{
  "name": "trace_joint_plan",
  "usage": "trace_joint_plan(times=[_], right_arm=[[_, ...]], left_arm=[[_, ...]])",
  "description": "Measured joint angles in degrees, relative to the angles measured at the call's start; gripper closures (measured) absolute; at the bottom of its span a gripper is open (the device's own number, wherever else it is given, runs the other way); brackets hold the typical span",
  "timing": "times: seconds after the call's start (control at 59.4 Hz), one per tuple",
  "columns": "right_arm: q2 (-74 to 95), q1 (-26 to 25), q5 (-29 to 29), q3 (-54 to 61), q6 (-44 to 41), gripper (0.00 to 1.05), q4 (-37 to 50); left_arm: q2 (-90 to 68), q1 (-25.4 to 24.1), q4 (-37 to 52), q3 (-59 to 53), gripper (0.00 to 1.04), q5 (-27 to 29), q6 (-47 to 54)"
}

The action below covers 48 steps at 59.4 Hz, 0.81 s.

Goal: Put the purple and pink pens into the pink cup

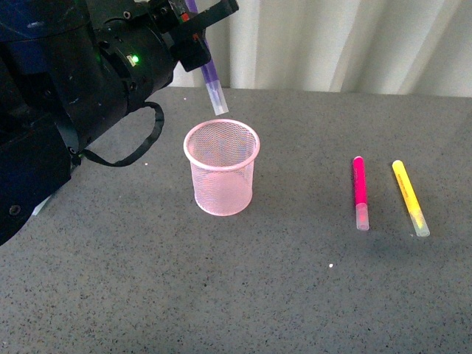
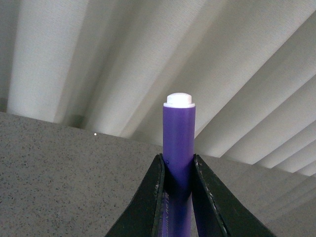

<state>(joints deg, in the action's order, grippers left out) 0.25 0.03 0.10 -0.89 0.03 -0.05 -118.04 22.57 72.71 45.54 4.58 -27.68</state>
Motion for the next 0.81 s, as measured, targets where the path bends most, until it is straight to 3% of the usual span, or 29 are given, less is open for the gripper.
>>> trace_joint_plan(times=[0.454,0.808], right_arm=[[0.0,0.0,0.0,0.0,0.0,0.07,0.0],[0.0,0.0,0.0,0.0,0.0,0.07,0.0]], left_arm=[[-3.65,3.48,2.47,0.0,0.92,2.54,-1.14],[-6.45,2.36,5.9,-1.38,0.92,0.2,-0.57]])
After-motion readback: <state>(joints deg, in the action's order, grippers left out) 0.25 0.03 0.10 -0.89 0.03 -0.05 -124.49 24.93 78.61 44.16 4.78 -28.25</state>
